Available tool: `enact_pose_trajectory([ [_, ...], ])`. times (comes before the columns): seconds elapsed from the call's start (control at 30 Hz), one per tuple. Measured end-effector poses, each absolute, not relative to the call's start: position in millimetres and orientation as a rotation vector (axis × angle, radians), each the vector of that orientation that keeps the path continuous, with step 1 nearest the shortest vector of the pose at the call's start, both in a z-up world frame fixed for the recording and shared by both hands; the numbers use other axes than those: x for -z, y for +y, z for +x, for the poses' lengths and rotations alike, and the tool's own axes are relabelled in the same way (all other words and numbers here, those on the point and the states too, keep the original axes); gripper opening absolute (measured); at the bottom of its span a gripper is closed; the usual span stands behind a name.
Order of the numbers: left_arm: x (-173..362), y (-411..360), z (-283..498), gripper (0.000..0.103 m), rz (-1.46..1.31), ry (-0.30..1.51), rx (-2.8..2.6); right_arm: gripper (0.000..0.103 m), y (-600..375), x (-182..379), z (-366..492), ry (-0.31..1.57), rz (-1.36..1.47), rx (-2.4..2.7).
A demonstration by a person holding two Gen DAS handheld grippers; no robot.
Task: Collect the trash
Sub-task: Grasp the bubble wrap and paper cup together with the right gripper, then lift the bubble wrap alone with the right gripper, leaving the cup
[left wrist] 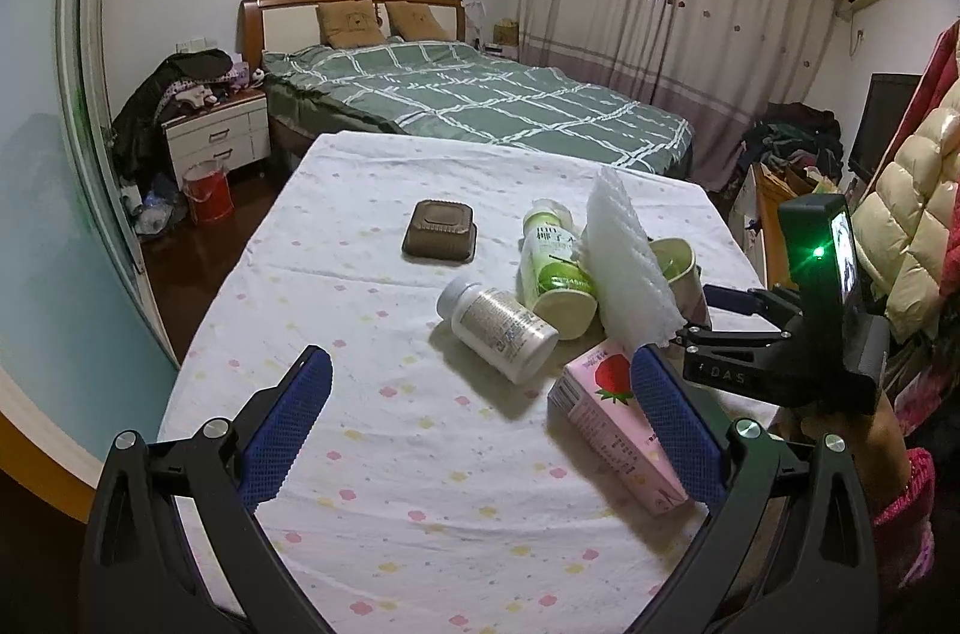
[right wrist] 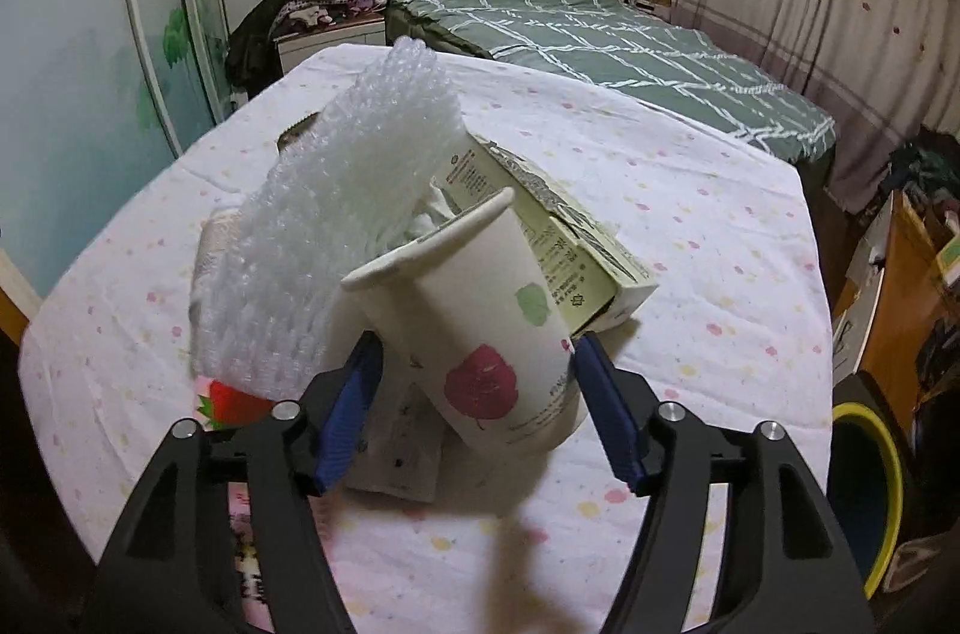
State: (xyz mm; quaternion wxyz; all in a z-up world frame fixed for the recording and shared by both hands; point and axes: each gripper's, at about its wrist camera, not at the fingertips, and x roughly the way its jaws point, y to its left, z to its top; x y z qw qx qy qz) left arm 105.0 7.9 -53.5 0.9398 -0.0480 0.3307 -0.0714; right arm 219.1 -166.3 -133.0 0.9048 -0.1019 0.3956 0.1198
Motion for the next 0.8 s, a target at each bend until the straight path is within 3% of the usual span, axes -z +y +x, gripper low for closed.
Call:
enact_pose_trajectory([
  [0.4,67,9,114,0.098,-0.115,0.703,0.153,0.067,-175,130,222,0.849,-0.193,-0.288],
  [0.6,70,10,114,0.098,-0.117,0.706,0.152,0.056,-191,129,215,0.875,-0.171,-0.286],
  [0.73,74,8,117,0.098,-0.123,0.714,0.157,0.056,-206,123,206,0.889,-0.165,-0.244],
  [0.8,75,6,117,0.098,-0.12,0.715,0.162,0.06,-212,115,202,0.877,-0.134,-0.225],
])
